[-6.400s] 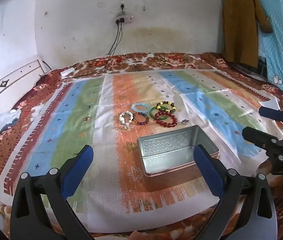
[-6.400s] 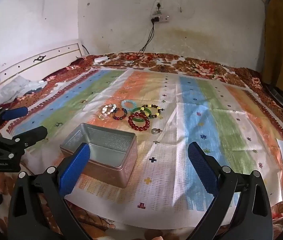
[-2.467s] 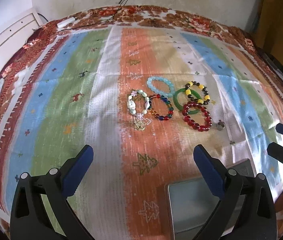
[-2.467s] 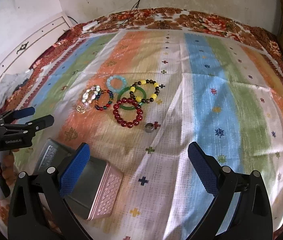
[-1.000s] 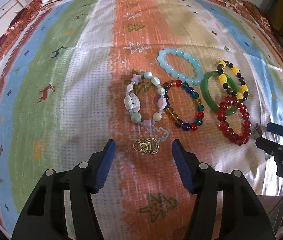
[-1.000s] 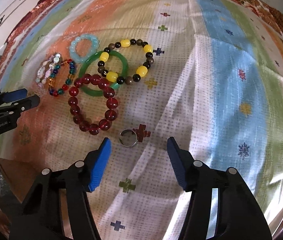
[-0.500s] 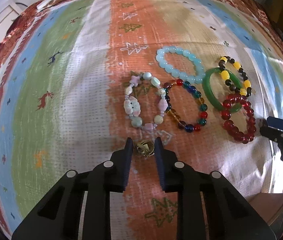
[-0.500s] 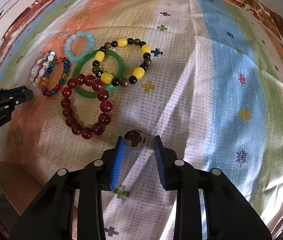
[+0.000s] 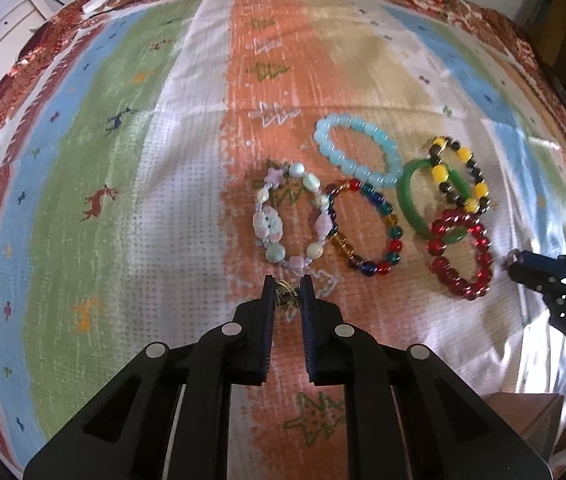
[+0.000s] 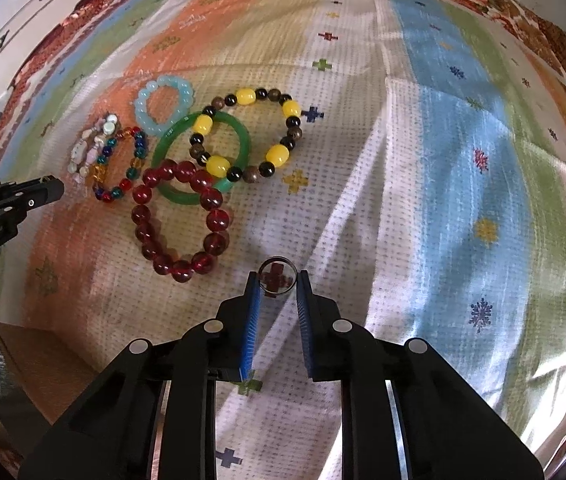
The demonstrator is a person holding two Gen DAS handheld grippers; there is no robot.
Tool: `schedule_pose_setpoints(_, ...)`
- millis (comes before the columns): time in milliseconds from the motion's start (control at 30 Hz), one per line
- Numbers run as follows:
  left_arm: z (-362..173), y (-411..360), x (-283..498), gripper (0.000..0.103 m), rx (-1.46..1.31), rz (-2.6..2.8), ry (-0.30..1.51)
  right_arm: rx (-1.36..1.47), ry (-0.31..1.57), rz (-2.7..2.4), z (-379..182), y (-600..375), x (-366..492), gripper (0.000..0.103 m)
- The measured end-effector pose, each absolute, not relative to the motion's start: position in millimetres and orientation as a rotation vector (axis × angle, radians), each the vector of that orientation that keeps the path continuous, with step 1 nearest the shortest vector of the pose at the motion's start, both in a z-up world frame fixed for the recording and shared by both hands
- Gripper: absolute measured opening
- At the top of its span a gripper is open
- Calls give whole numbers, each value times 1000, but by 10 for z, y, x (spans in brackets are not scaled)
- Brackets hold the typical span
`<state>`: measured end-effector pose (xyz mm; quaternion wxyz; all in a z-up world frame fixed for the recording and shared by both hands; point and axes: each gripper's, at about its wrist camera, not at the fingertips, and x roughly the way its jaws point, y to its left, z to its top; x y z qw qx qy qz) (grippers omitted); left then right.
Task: Organize jewelry
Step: 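Close the left tool on the gold charm while the right tool closes on the silver ring, then carry the charm and ring over the tin box and open both tools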
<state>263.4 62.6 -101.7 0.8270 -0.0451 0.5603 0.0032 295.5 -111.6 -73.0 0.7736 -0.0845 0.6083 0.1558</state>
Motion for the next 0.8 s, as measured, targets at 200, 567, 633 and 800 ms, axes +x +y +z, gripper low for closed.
schedule_pose_setpoints(200,-948,619,2580,12,-107,2,1178,-172,1295,342,-620,-1038,2928,19)
schedule_pose_setpoints(567,-728,605,2399,12,-108,3,1119,-131,1233,388,-274,-1049,2627,19)
schedule_pose_setpoints(633,-693,620,2347,12,-115,5,1111,-141,1208,387,-193,-1027,2555,19)
schedule_pose_setpoints(800,-581,568,2201,12,-100,2,1081,-149,1154,410,11,-946,2381,19)
